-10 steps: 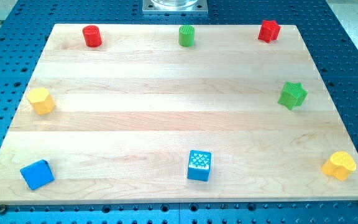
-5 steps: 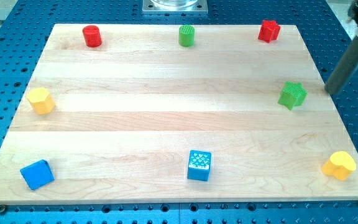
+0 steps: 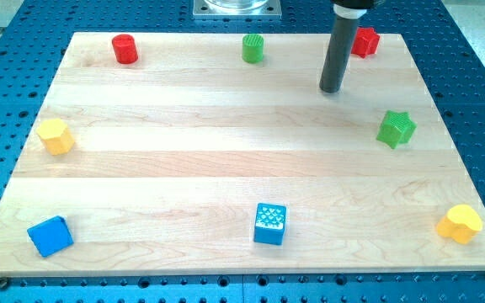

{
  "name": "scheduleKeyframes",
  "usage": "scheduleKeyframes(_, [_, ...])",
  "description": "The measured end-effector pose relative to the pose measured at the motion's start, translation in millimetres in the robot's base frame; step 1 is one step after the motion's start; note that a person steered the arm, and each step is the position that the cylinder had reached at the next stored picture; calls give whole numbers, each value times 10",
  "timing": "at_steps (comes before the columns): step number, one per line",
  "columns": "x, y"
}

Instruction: Place the green star vertical to the red star

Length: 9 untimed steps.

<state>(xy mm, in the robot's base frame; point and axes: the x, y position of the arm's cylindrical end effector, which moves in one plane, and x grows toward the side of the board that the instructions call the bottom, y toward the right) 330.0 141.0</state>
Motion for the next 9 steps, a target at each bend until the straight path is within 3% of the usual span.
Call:
scheduleKeyframes(4, [-17, -1])
scheduleKeyframes(5, [242, 142])
scheduleKeyframes(6, [679, 693])
scheduleKeyframes(8, [926, 1511])
scheduleKeyframes(9, [1347, 1484])
